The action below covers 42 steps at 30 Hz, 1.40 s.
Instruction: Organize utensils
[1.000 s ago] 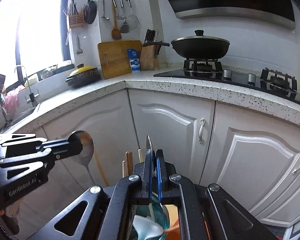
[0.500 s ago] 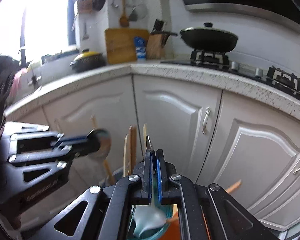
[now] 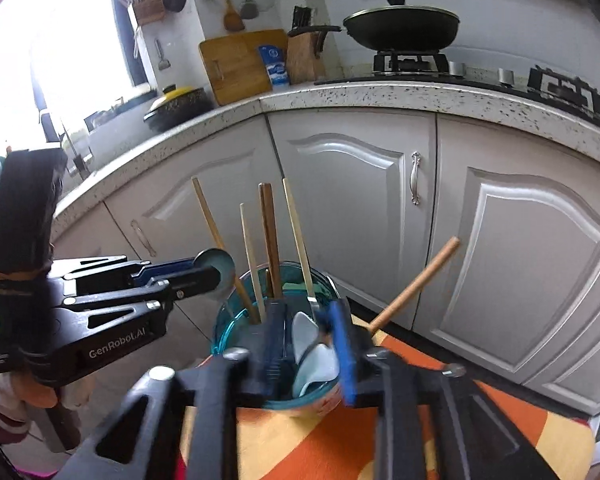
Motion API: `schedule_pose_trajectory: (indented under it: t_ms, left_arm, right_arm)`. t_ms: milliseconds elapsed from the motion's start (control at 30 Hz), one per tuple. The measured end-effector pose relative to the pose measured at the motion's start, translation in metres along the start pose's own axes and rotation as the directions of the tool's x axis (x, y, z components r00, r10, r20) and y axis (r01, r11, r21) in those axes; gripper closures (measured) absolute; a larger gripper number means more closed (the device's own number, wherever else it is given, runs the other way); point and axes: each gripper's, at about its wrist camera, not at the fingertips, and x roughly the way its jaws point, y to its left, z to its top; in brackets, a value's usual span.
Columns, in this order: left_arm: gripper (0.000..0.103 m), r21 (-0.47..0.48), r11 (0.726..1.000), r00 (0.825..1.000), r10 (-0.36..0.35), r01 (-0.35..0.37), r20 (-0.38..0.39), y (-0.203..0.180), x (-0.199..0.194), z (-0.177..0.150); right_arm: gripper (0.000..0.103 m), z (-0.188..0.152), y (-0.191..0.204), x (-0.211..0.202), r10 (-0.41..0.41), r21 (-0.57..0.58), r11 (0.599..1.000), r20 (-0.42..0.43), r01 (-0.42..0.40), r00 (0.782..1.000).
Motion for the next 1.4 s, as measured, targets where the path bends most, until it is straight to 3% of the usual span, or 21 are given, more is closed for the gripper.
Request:
schedule_pose_trajectory:
  t_ms: [200,333,667,800,1400]
  left_arm:
    - [0.057,-0.012,1.000,1.000,-0.005,0.005,0.025,-0.001,-0.022,-0.008]
    - [0.057,-0.027,1.000,0.999,0.012,-0.011,0.032,0.000,-0.033,-0.015]
    - [0.057,-0.067,0.997,0.998,0.038,-0.034,0.059,-0.005,-0.062,-0.033]
    - [0.057,-0.069,0.997,0.996,0.050,-0.045,0.079,-0.010,-0.073,-0.038]
    - [0.057,-0.050,0.996,0.987,0.076,-0.070,0.145,-0.025,-0.113,-0.046]
  right_arm:
    - [0.074,-0.005,-0.001,-0.021,-0.005,0.042,0.999,0.026,0.003,1.000]
    - [0.066,-0.009,0.004,-0.034,-0.008,0.053,0.999,0.039,0.006,0.999]
    - [0.059,-0.022,0.027,-0.066,-0.100,0.045,0.994,0.074,0.097,0.992]
    - [0.043,-0.030,0.041,-0.077,-0.143,0.045,0.989,0.101,0.139,0.985]
    - [0.042,-0.039,0.064,-0.099,-0.215,0.083,0.975,0.113,0.207,0.970]
